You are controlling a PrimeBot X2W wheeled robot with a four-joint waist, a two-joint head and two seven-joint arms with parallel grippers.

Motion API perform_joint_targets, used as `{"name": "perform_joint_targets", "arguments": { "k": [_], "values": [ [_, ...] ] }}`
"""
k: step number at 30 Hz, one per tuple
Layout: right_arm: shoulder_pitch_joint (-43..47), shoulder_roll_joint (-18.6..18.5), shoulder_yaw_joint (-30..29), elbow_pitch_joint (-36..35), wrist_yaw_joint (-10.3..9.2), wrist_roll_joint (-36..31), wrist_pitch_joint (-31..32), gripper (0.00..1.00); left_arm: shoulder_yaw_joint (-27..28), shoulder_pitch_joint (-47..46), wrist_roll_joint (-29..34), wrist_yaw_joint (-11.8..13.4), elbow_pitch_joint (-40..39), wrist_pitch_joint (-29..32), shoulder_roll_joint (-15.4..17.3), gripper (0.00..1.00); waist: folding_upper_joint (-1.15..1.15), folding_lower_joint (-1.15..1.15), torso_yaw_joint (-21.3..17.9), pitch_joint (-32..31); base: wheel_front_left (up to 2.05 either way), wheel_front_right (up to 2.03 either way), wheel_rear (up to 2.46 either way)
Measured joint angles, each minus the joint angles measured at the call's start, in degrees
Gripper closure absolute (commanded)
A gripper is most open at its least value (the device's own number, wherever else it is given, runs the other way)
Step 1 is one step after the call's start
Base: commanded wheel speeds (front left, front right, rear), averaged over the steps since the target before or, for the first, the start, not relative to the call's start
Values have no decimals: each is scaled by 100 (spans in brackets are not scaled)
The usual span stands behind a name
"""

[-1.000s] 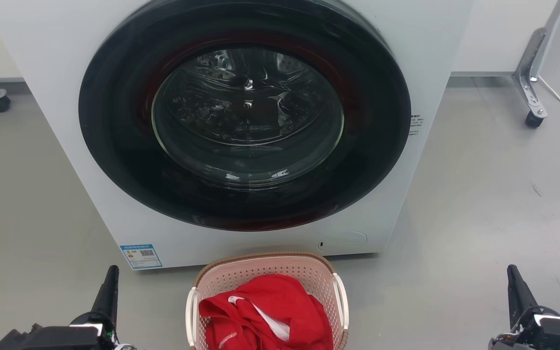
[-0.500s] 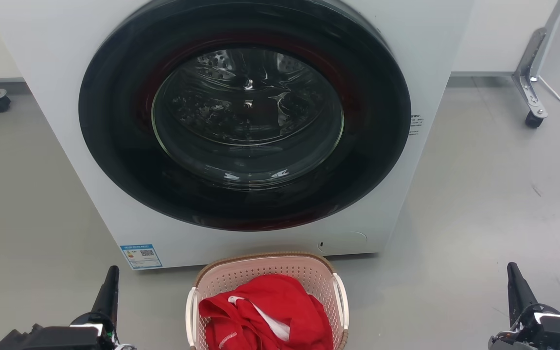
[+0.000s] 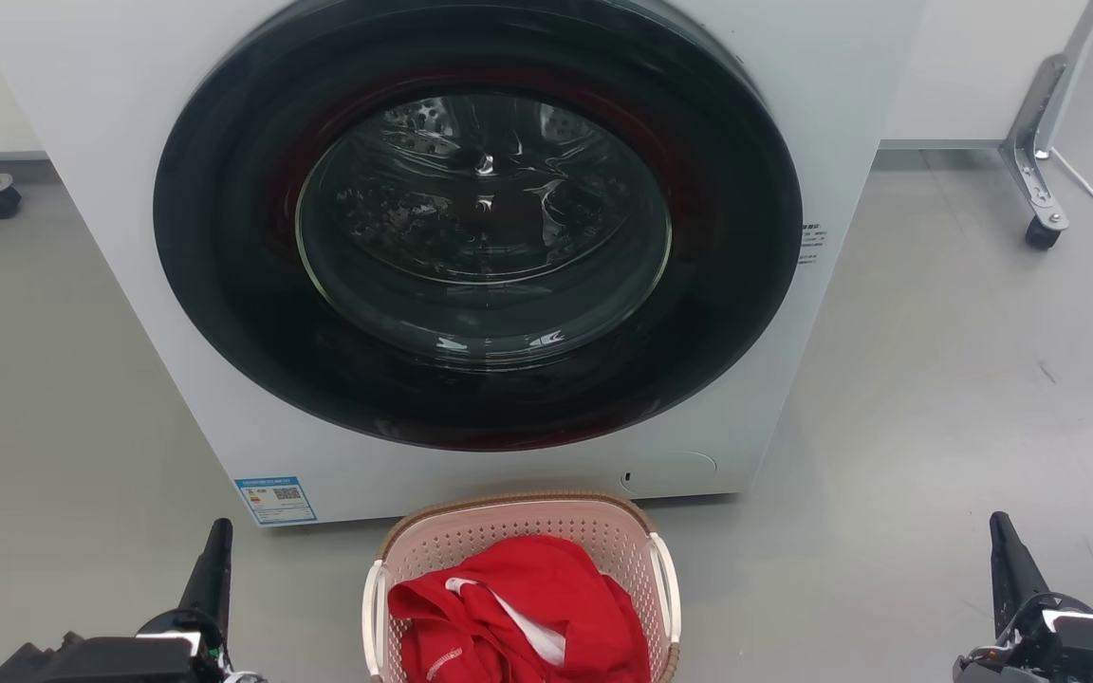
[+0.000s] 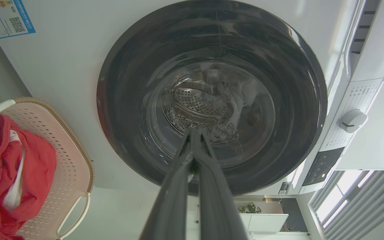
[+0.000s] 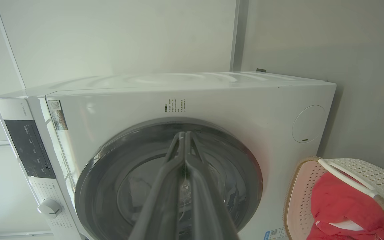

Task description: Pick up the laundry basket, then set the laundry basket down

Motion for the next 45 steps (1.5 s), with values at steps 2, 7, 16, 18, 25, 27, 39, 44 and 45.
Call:
{"name": "perform_joint_targets", "arguments": {
  "k": [2, 7, 16, 18, 25, 27, 39, 44, 45],
  "values": [
    [0, 0, 0, 0, 0, 0, 0, 100, 0, 0, 0, 0, 0, 0, 0, 100, 0, 0, 0, 0, 0, 0, 0],
    [0, 0, 0, 0, 0, 0, 0, 100, 0, 0, 0, 0, 0, 0, 0, 100, 0, 0, 0, 0, 0, 0, 0],
    [0, 0, 0, 0, 0, 0, 0, 100, 0, 0, 0, 0, 0, 0, 0, 100, 0, 0, 0, 0, 0, 0, 0],
    [0, 0, 0, 0, 0, 0, 0, 100, 0, 0, 0, 0, 0, 0, 0, 100, 0, 0, 0, 0, 0, 0, 0],
    [0, 0, 0, 0, 0, 0, 0, 100, 0, 0, 0, 0, -1, 0, -1, 100, 0, 0, 0, 0, 0, 0, 0],
    [0, 0, 0, 0, 0, 0, 0, 100, 0, 0, 0, 0, -1, 0, -1, 100, 0, 0, 0, 0, 0, 0, 0],
    [0, 0, 0, 0, 0, 1, 0, 100, 0, 0, 0, 0, -1, 0, -1, 100, 0, 0, 0, 0, 0, 0, 0],
    [0, 0, 0, 0, 0, 1, 0, 100, 0, 0, 0, 0, -2, 0, -1, 100, 0, 0, 0, 0, 0, 0, 0],
    [0, 0, 0, 0, 0, 1, 0, 100, 0, 0, 0, 0, -2, 0, -1, 100, 0, 0, 0, 0, 0, 0, 0]
  ]
}}
